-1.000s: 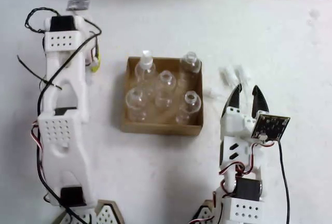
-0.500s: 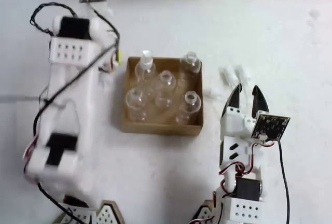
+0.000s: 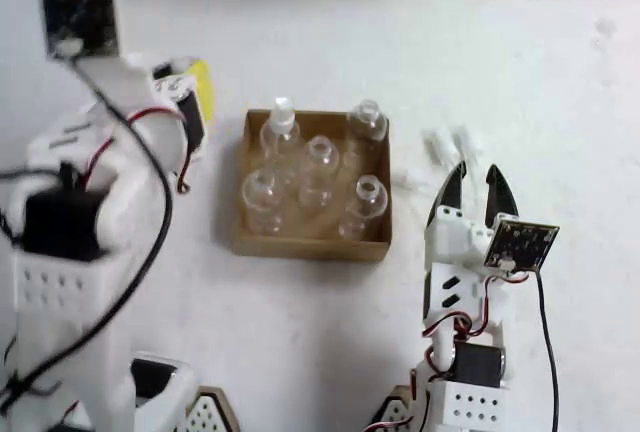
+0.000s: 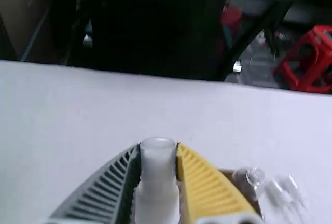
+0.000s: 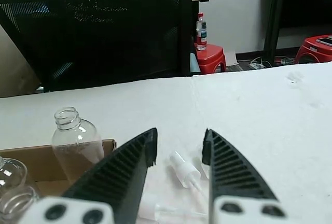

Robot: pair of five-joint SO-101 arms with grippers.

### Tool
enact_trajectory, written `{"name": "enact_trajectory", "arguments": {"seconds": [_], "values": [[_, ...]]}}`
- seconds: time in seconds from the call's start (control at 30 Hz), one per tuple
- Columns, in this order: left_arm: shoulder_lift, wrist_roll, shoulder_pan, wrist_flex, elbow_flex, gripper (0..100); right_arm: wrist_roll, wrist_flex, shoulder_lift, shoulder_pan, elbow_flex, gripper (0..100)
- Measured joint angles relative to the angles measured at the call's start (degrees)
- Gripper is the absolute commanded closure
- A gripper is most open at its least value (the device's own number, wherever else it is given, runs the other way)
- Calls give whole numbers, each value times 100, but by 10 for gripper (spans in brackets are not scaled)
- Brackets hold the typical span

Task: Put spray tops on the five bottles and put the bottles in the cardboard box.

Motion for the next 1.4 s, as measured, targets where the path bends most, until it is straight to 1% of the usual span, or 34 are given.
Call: {"name": "enact_trajectory", "arguments": {"seconds": [0.33, 0.53, 0.67, 0.8, 0.9, 1.0, 1.2, 1.4], "values": [[-2057, 105, 70, -3736, 3385, 977, 0, 0, 0, 0, 0, 868], [-2884, 114, 431, -5187, 4677, 977, 0, 0, 0, 0, 0, 868], [-2971, 114, 501, -6330, 5336, 977, 0, 0, 0, 0, 0, 868], [-3007, 35, 501, -7226, 6004, 977, 0, 0, 0, 0, 0, 868], [-3007, -211, 501, -7675, 6400, 977, 0, 0, 0, 0, 0, 868], [-3007, -281, 501, -7947, 6655, 977, 0, 0, 0, 0, 0, 868], [-3007, -264, 519, -8000, 6725, 977, 0, 0, 0, 0, 0, 868], [-3068, -246, 738, -8000, 6708, 977, 0, 0, 0, 0, 0, 868]]}}
